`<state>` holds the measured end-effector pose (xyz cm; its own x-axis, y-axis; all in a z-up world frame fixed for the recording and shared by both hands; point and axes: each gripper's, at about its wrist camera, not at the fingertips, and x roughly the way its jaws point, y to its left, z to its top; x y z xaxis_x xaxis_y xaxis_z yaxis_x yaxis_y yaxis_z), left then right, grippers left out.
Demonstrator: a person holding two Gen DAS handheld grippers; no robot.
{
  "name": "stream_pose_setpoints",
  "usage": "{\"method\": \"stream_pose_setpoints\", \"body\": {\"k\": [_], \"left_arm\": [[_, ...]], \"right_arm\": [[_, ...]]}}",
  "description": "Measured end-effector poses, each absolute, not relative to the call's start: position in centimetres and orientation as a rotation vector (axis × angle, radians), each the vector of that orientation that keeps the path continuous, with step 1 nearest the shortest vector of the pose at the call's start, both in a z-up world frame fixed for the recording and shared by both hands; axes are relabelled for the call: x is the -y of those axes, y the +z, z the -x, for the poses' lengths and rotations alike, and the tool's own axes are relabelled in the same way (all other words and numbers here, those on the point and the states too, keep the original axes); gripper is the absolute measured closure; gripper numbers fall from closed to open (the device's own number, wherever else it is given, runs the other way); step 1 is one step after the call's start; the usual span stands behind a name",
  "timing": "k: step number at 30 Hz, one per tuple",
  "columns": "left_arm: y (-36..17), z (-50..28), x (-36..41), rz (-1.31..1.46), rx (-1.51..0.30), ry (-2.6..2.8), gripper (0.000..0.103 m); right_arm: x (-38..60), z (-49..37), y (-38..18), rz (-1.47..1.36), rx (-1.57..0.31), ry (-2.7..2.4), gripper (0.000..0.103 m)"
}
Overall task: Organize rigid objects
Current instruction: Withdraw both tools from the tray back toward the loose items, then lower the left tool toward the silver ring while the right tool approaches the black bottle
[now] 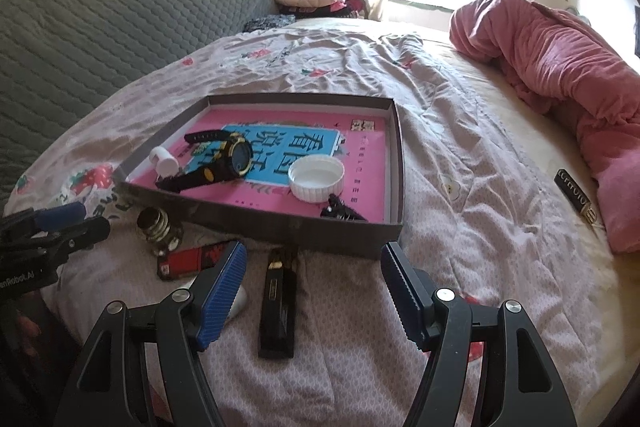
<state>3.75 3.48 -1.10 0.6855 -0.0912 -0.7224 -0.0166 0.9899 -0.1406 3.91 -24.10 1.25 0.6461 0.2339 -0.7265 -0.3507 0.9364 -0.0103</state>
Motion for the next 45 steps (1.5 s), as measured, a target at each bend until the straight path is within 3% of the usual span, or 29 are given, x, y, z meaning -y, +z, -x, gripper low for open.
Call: {"method": "stream_pose_setpoints", "body": {"k": [45], "left_arm": [[-3.9,-4.7,-2.6,0.132,-0.918,-0.070,0.040]], "right_arm": [[23.1,-3.6,-3.0,0.204,-0.980,0.354,0.032]]}}
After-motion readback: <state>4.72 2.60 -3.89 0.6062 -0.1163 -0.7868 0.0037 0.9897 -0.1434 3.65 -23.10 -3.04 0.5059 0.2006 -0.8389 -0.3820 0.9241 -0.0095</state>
